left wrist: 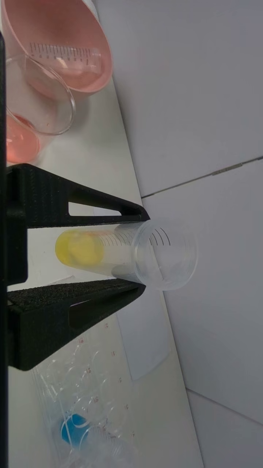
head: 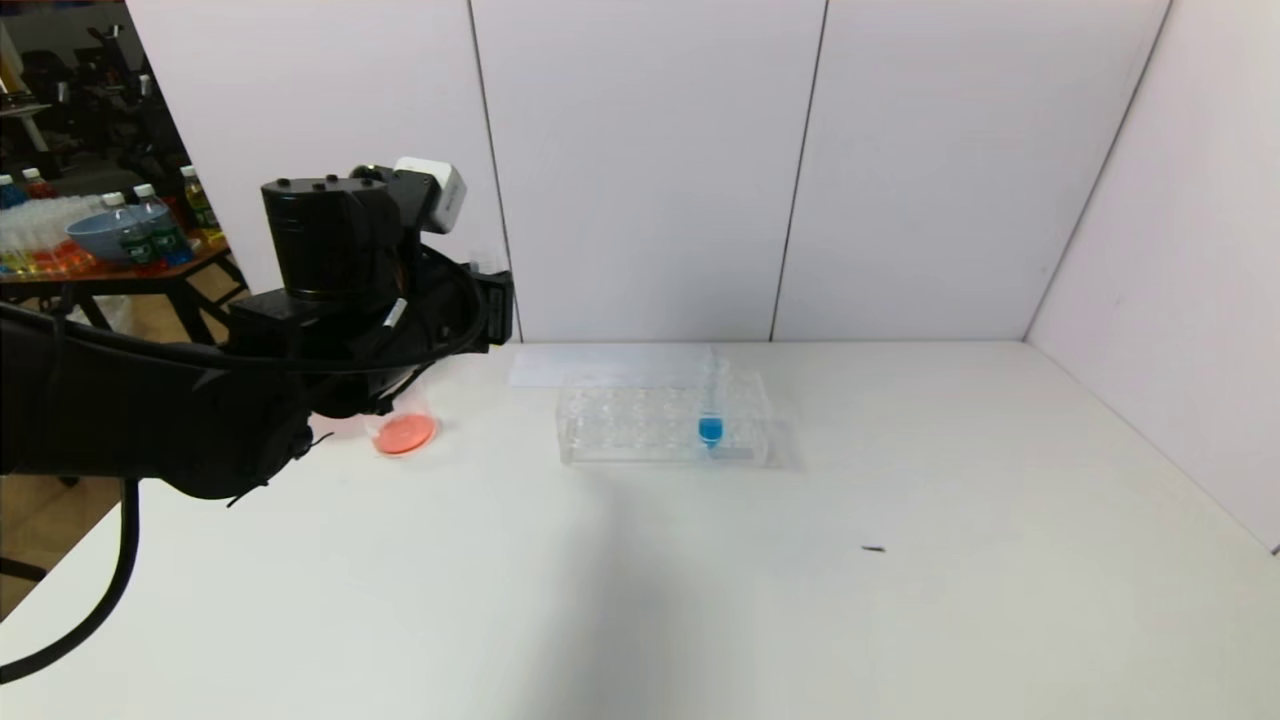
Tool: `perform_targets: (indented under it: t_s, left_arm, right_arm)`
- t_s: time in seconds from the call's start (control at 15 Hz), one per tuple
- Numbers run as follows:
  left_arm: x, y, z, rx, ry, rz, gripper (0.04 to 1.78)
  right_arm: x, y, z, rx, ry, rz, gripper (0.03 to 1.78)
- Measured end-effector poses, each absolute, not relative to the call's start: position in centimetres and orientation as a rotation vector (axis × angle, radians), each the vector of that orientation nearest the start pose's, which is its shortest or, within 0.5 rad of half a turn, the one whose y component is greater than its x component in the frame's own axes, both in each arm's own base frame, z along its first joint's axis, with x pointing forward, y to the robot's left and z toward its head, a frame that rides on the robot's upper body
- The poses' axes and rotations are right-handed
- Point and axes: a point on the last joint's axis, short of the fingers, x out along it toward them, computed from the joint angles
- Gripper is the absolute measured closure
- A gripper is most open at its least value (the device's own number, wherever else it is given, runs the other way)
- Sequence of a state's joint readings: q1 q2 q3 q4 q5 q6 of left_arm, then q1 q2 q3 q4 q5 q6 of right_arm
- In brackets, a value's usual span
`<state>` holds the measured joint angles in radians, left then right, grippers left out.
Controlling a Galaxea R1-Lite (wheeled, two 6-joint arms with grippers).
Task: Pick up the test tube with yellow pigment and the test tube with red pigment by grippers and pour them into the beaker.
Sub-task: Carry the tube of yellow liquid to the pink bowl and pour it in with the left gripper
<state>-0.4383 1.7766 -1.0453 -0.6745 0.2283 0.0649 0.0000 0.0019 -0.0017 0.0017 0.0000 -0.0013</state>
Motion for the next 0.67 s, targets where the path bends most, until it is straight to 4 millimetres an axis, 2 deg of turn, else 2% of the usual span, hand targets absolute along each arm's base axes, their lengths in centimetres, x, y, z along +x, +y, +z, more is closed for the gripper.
perform_targets:
  t_s: [0.67]
  left_arm:
    - [31.4,-8.0,24.5,0.082,0.046,-0.097,1.37]
  right_arm:
    - [-2.3,0.0,7.6,-0.001,0.002,0.000,0.11]
